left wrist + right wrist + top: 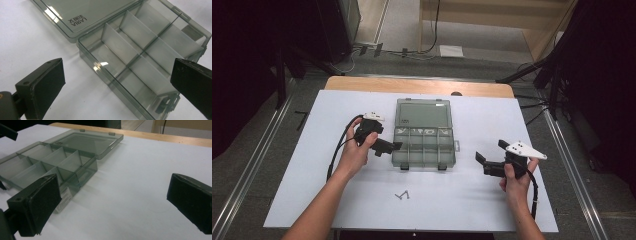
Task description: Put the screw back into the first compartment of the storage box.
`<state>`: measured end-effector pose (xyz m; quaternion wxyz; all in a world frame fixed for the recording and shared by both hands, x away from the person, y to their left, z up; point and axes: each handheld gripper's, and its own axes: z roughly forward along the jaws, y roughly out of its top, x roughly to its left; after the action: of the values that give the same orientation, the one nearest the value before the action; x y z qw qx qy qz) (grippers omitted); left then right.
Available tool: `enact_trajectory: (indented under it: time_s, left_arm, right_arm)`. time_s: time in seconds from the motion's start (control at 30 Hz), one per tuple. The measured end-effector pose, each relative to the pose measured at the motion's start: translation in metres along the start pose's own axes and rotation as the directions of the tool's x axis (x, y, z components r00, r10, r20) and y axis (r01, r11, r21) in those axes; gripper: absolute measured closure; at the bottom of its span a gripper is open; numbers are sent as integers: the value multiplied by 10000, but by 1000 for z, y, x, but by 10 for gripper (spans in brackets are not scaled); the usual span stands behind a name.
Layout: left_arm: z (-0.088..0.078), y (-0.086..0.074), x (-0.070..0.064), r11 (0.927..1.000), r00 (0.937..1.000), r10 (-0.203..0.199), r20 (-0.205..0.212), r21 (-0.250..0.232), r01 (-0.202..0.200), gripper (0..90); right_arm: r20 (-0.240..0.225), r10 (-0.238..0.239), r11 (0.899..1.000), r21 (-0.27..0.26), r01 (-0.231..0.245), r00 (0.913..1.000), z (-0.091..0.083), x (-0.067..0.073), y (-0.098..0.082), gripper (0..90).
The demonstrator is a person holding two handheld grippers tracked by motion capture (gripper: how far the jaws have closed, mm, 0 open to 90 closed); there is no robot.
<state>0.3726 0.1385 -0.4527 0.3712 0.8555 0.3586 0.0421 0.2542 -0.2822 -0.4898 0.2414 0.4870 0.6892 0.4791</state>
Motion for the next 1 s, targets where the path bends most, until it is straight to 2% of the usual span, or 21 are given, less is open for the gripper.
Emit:
enact_trajectory:
  time_s: [0.1, 0.27, 0.37, 0.57, 0.63, 0.73, 0.77, 1.0]
  left_arm:
    - [-1, -2, -4, 10000, 10000, 72, 35, 40, -72, 0]
    - [-2, -5, -11, 9995, 9998, 219, 36, 226, -219, 0]
    - [-3, -7, -15, 9987, 9993, 344, 122, 382, -348, 0]
    - [-6, -10, -24, 9956, 9981, 555, 268, 739, -573, 0]
    - [-8, -12, -27, 9940, 9975, 666, 229, 853, -684, 0]
    - [-10, -17, -31, 9933, 9967, 646, 491, 930, -690, 0]
    - [-11, -18, -33, 9921, 9963, 732, 449, 985, -774, 0]
    - [-13, -29, -45, 9873, 9934, 872, 744, 1262, -961, 0]
  right_arm:
    - [-76, -306, 9995, -41, 305, 9995, -14, 3, -7, 0]
    - [-247, -304, 9995, -28, 303, 9992, -25, 4, -15, 0]
    - [-170, -448, 9990, -36, 447, 9989, -33, 4, -19, 0]
    - [-159, -434, 9989, -154, 432, 9989, -49, 7, -26, 0]
    - [-166, -520, 9986, -133, 518, 9985, -52, 8, -28, 0]
    - [-127, -581, 9983, -61, 580, 9982, -55, 9, -31, 0]
    - [-175, -616, 9981, -39, 616, 9979, -57, 9, -33, 0]
    - [-109, -510, 9987, 67, 511, 9986, -69, 9, -42, 0]
